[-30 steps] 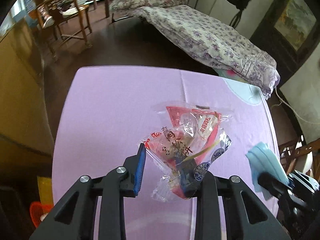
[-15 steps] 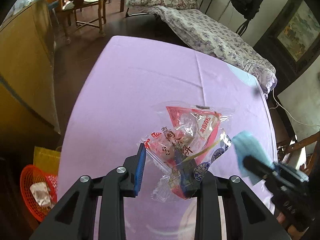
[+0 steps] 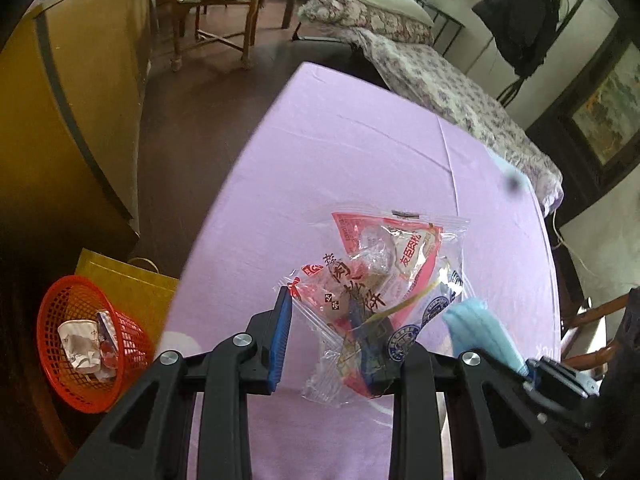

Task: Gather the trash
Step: 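Carry the candy bag and face mask over the red wastebasket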

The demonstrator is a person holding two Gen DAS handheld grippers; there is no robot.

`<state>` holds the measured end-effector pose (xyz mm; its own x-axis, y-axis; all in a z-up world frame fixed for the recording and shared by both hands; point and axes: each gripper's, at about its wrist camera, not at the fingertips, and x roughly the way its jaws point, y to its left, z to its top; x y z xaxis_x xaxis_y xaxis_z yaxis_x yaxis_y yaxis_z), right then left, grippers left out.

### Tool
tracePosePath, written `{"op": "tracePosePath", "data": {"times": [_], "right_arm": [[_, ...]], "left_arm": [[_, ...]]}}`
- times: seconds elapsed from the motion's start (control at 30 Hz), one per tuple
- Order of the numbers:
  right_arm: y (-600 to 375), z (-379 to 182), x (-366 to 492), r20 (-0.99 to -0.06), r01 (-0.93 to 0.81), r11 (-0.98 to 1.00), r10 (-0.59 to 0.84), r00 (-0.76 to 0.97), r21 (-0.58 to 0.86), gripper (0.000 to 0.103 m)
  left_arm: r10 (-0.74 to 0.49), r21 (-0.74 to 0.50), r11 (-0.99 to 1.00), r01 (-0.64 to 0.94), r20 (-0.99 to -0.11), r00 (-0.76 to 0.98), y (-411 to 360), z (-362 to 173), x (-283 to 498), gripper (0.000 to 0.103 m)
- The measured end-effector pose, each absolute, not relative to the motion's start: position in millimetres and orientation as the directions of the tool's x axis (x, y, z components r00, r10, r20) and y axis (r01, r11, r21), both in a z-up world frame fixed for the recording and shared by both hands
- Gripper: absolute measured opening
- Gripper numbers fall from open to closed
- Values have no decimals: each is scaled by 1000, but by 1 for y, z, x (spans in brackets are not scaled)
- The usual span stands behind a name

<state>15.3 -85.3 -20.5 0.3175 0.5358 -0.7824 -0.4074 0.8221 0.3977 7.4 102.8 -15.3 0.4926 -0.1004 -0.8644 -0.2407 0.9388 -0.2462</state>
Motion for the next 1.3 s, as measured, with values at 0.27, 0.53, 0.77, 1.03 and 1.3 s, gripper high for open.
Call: {"op": "tracePosePath", "data": {"times": [0.27,0.53,0.77,1.03,1.3], "right_arm": [[-44,-3,6,-789,-482,792,546,284,375,14],[24,16,2,-784,-602,713,580,221,358,14],[103,15,-11,-807,-711,621,576,129,330,14],[181,0,-25,-848,-778,541,529,19,320,14],[244,-28,-38,-885,-792,512,461,-73,332,14]], "left_arm": [[-101,-291,910,-295,-847,523,136,-9,-12,29],[-50,-334,839,-430,-833,550,209,-8,-47,29],[29,-314,756,-575,-861,508,282,-30,-88,29],[82,-263,678,-686,-901,426,343,-65,-130,29],[98,-232,623,-747,-924,369,379,-90,-160,29]]}}
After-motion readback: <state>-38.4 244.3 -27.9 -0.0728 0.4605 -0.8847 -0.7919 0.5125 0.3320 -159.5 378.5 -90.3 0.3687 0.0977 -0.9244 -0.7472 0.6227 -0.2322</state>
